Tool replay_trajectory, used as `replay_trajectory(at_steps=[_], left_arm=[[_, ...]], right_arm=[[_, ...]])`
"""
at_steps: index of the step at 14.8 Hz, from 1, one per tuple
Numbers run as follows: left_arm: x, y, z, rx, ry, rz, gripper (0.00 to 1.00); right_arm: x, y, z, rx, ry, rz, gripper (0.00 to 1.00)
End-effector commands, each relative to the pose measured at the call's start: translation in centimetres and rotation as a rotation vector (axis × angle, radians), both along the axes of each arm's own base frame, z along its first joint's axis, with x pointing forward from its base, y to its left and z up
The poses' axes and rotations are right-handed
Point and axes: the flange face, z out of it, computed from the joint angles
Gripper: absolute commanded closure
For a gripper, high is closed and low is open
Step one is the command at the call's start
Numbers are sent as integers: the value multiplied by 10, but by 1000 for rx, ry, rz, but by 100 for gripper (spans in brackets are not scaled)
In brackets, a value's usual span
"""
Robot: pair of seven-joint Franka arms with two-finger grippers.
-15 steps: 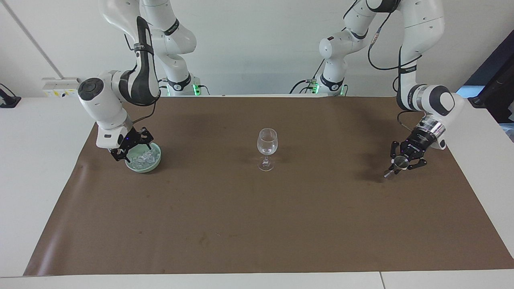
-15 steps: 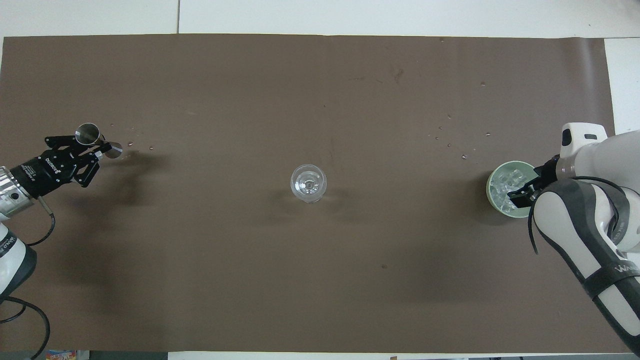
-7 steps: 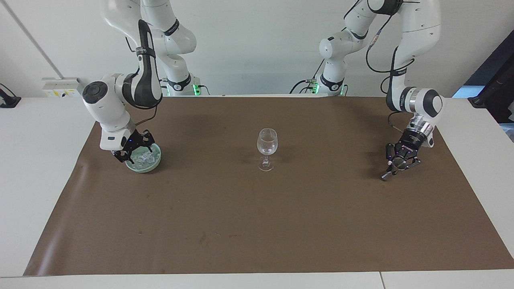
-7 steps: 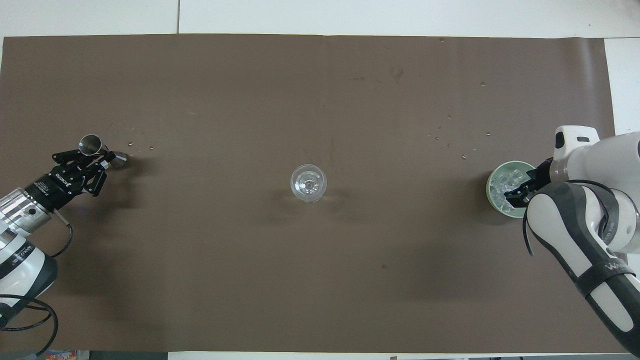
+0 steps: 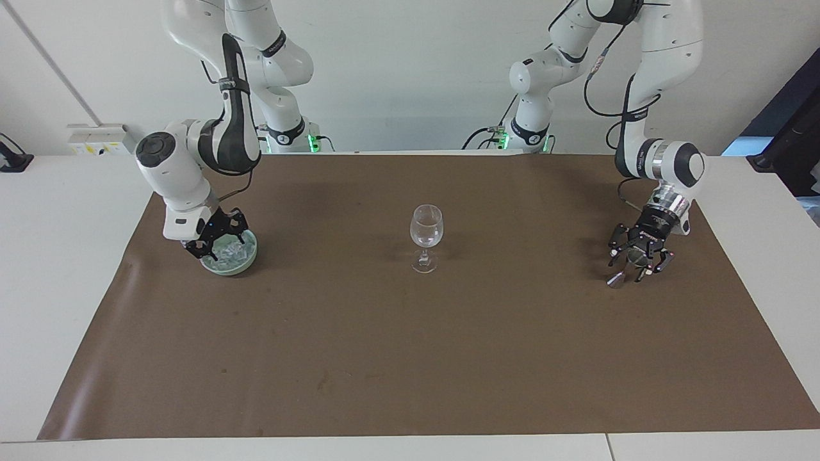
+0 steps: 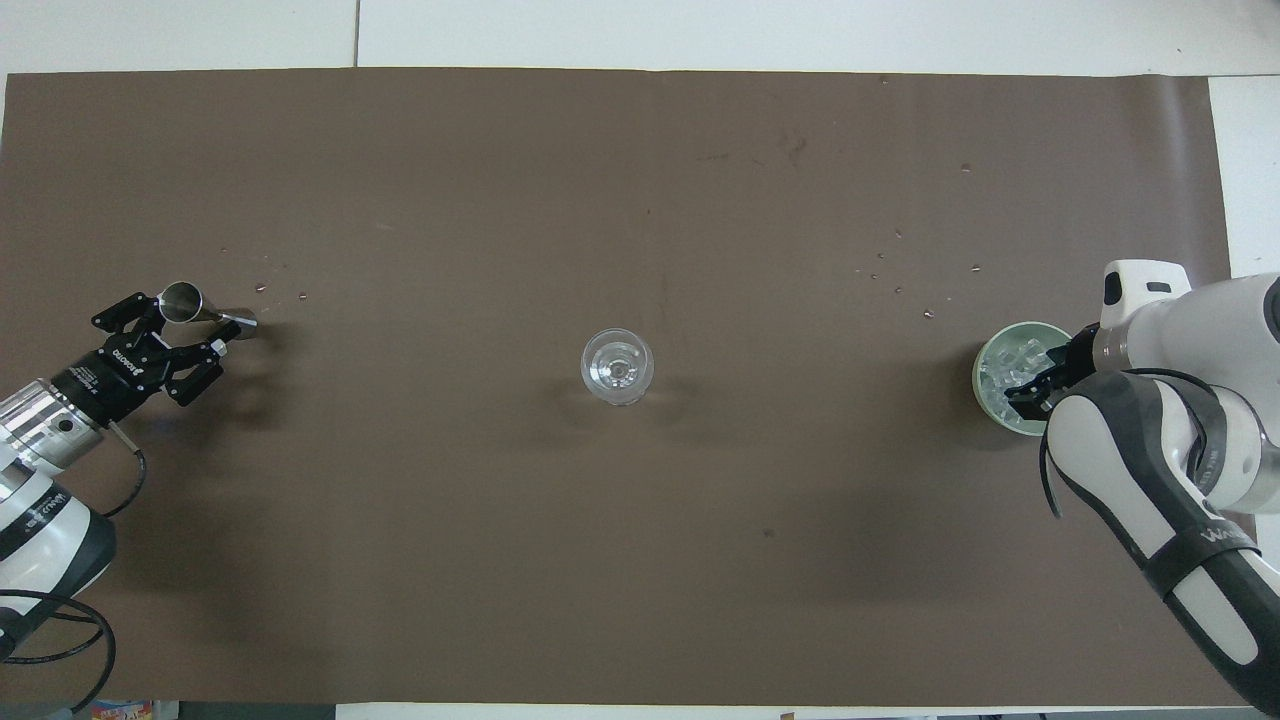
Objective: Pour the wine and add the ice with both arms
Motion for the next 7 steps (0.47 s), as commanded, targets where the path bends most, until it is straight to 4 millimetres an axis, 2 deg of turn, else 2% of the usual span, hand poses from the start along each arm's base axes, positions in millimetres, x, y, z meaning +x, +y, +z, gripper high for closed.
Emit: replay_trajectory(at_steps=[1,3,6,7], left_arm=[[-14,14,5,29,-4,-70,0],[-16,17,10,117,14,-190,0],[-4,24,35,242,1,-408,0],[-4,35,43,294,7,-472,0]], right_arm=[[-4,1,-1,11,-13,-11,35],[-4,1,-1,11,-13,-11,38],[-5,1,-1,11,-13,-11,38],[-5,1,-1,11,-13,-13,38]])
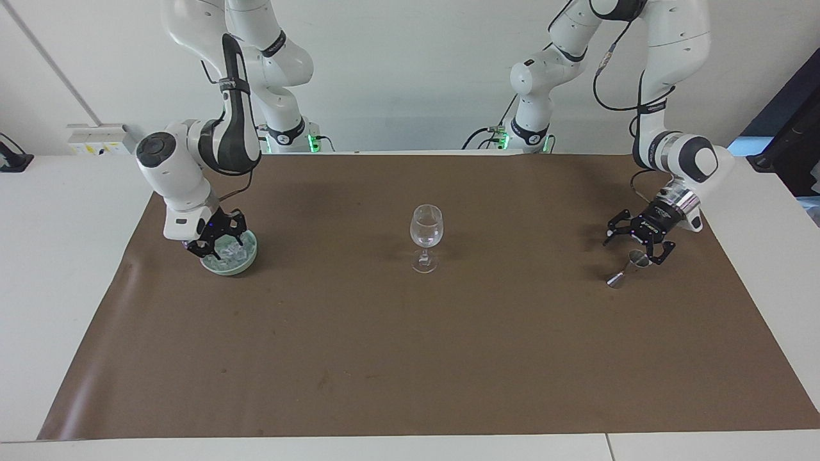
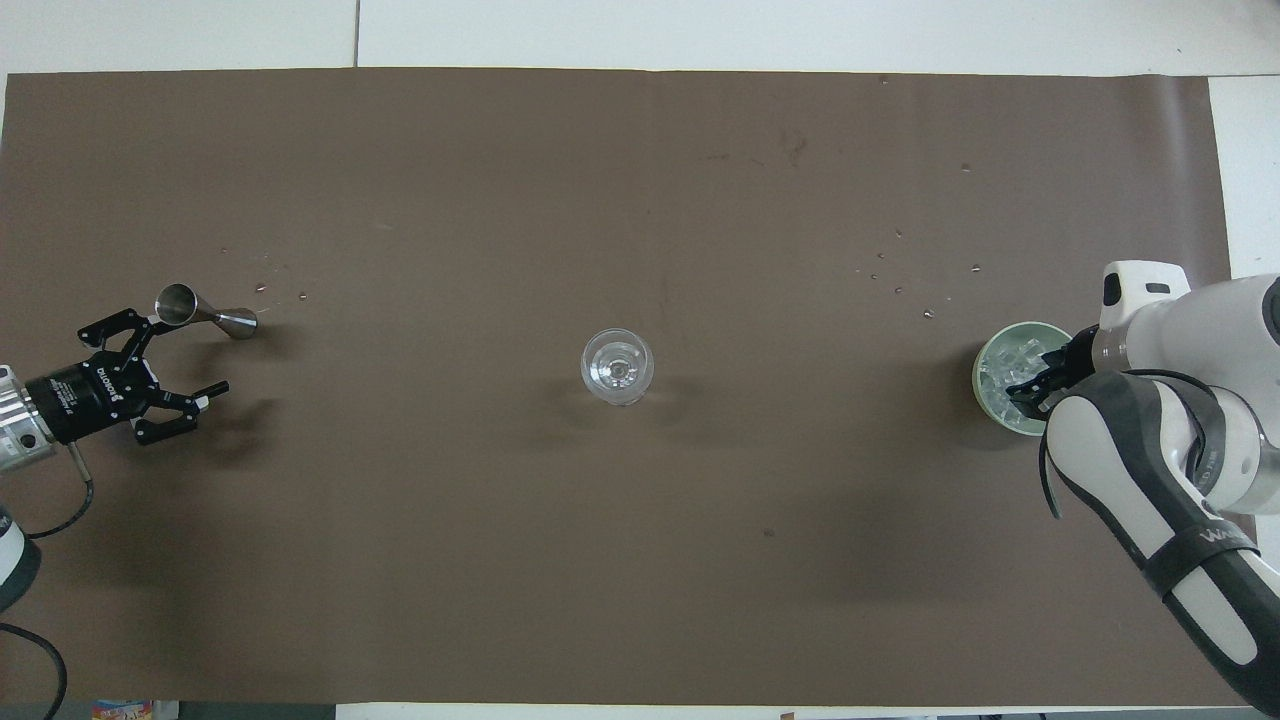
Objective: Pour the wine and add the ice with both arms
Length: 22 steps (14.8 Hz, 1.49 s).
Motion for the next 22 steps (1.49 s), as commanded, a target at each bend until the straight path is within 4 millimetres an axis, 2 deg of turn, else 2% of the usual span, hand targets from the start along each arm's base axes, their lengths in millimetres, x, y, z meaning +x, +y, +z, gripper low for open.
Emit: replay_trajectory(at_steps=[1,3,6,8,9,11,14,16,18,22], left_arm=[[7,21,32,122,-10,-205,0],[29,33,68,231,-25,-360,0],[52,40,115,424,-29,-544,0],[86,32,154,595,-63,-645,0],[95,26,167,660,-62,-699,0],[104,9,184,731,-70,-762,0],[114,-12,228,749,-109,-809,0],[118,-43,250,780,-130,-876,0],[112,-73,275,838,-176,-948,0],[92,-130,301,916,-276,-1232,0]], right_arm=[[-4,1,0,11,-16,-13,38],[-5,1,0,12,-14,-14,38],[-6,2,-2,12,-11,-14,38],[-8,2,-3,12,-8,-13,41],[-8,2,-3,12,-8,-13,42],[-8,2,-4,12,-6,-13,42],[-8,2,-4,12,-6,-11,45],[-8,2,-4,12,-6,-11,46],[-8,2,-4,12,-6,-11,47],[-8,2,-4,12,-6,-11,51]])
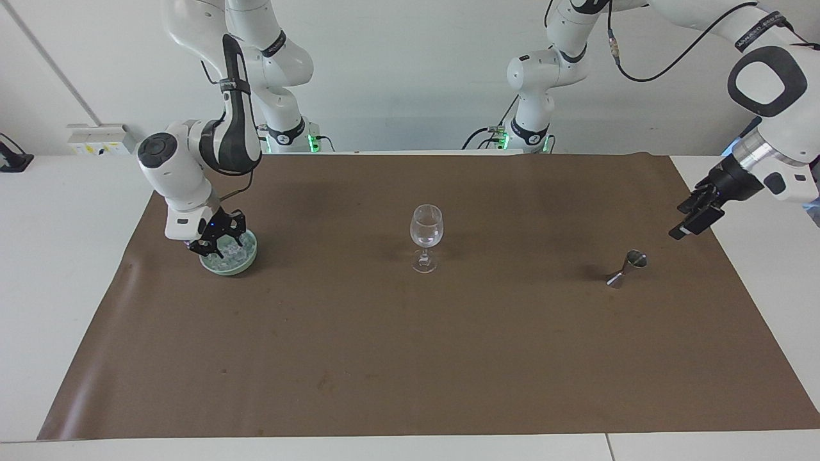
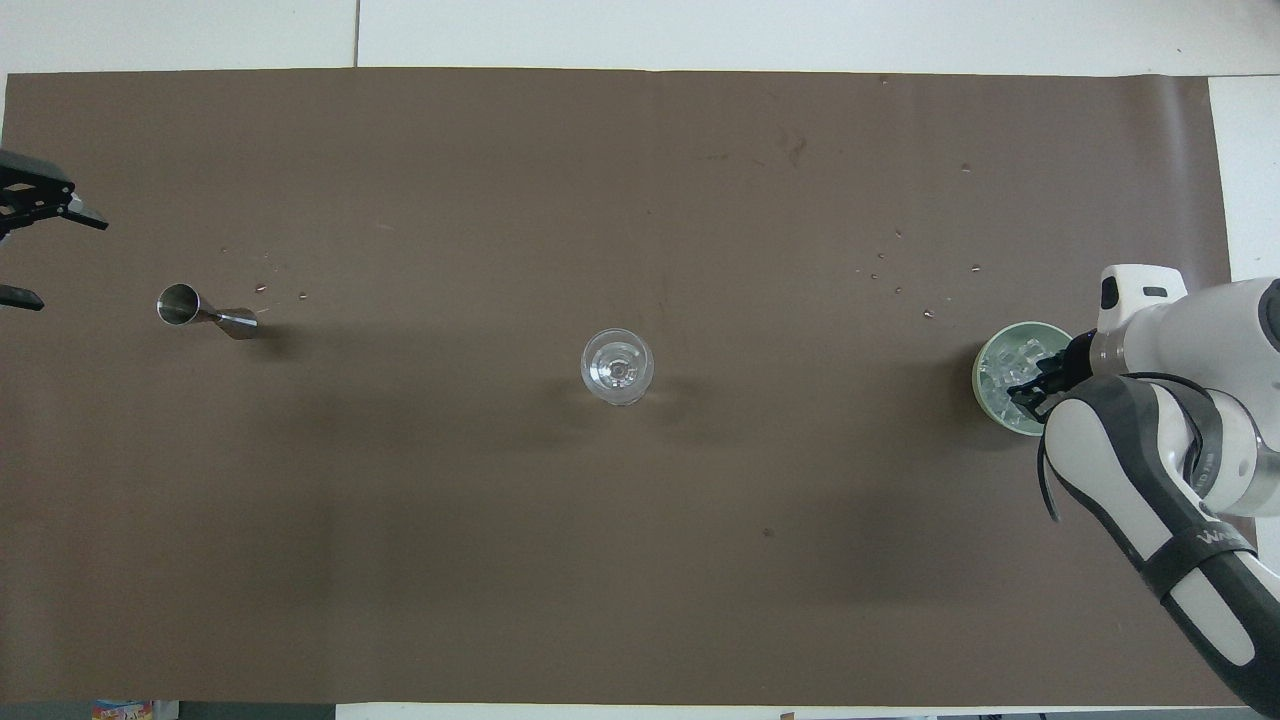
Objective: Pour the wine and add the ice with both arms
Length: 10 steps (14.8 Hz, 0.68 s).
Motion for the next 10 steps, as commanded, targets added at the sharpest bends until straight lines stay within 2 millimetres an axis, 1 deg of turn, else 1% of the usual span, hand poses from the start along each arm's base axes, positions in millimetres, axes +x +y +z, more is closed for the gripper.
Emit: replay_trajectory(at_steps=[1,2,3,4,6,7,8,10], left_arm=[[-23,-25,19,71,-4,-188,0],[-29,-37,24,82,-16,-261,0],[-33,-43,27,92,-23,-313,0],[-36,-54,30,111,-29,-376,0],[-40,-77,30,147,-18,-464,0],[-43,-84,30,166,3,-505,0],[-46,-87,32,174,11,-559,0],[-53,-86,40,166,19,-623,0]], right_arm=[[-6,2,-1,11,-13,-11,52],[-6,2,-1,11,-13,-12,53],[-6,2,-1,11,-13,-12,53],[-6,2,-1,11,-13,-12,55],[-6,2,-1,11,-13,-14,55],[-6,2,-1,12,-13,-15,55],[-6,2,-1,12,-13,-15,55],[-5,3,-1,12,-13,-17,55]])
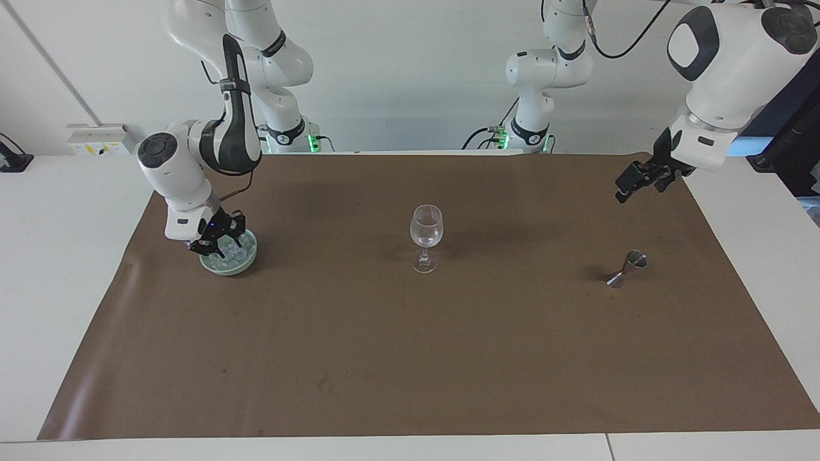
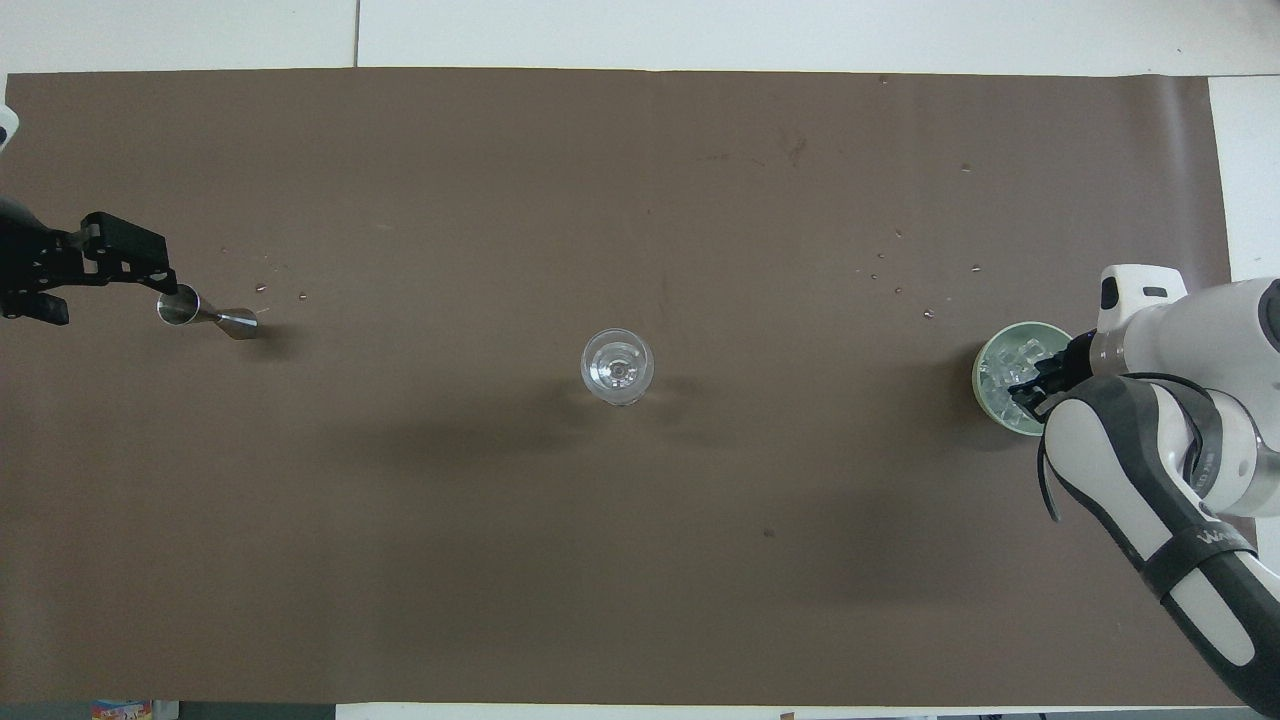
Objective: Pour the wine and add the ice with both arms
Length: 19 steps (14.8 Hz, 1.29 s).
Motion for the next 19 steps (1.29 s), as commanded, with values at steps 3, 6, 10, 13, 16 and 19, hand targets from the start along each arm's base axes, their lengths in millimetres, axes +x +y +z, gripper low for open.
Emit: replay_trajectory(at_steps=[3,6,10,13,16,19], left_arm=[[-35,12,25,16,40,-83,0],[-41,16,27,5,47,-83,0],[-36,32,35,-29,28,-154,0],[-34,34,32,-27,31,-154,0],[-31,34,31,-25,5,-155,0],[-32,34,24,-25,2,-194,0]], right_arm=[[-5,3,0,12,-16,-17,60],[-5,3,0,11,-19,-17,60],[-5,4,0,12,-22,-18,60],[-4,4,0,10,-33,-20,60],[-3,10,-2,16,-60,-46,60],[-7,17,-9,46,-89,-83,60]])
